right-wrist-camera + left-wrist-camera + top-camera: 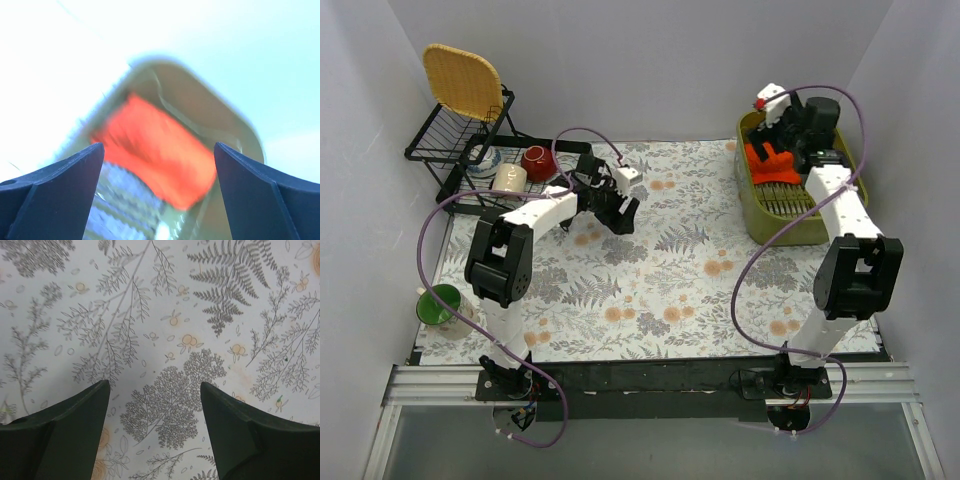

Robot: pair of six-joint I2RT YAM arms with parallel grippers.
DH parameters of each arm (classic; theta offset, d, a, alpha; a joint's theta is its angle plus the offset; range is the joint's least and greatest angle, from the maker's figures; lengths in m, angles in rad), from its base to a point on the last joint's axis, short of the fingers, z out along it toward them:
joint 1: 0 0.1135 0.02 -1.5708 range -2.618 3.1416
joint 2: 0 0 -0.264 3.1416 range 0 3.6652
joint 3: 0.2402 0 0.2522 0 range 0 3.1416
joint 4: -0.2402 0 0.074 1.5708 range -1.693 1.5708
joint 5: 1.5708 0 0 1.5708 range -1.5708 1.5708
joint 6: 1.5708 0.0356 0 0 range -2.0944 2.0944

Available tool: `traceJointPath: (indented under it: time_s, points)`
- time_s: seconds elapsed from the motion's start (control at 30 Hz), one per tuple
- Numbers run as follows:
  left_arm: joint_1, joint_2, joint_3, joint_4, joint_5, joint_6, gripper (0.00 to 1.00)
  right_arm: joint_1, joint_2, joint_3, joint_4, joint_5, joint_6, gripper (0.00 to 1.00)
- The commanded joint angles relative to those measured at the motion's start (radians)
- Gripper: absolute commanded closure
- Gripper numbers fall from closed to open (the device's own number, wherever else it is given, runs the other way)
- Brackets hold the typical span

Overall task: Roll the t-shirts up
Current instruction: Reset both arms

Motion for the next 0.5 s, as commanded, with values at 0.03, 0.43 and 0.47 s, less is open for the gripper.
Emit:
traceJointPath:
  time_s: [0.03, 0.43, 0.47]
  points:
    - [0.001, -0.065, 0.087, 0.050, -0.061, -0.004, 0.22, 0.214, -0.109, -0.099, 0.125, 0.070, 0.185, 0.01]
    - [-0.002, -0.182, 0.019, 0.105, -0.193, -0.073, 0.02, 0.377, -0.082, -0.108, 0.003, 0.033, 0.522, 0.02]
    - [-0.004, -0.188, 0.001, 0.105, -0.199, -0.076, 0.02, 0.384, -0.085, -0.117, 0.003, 0.031, 0.512, 0.01]
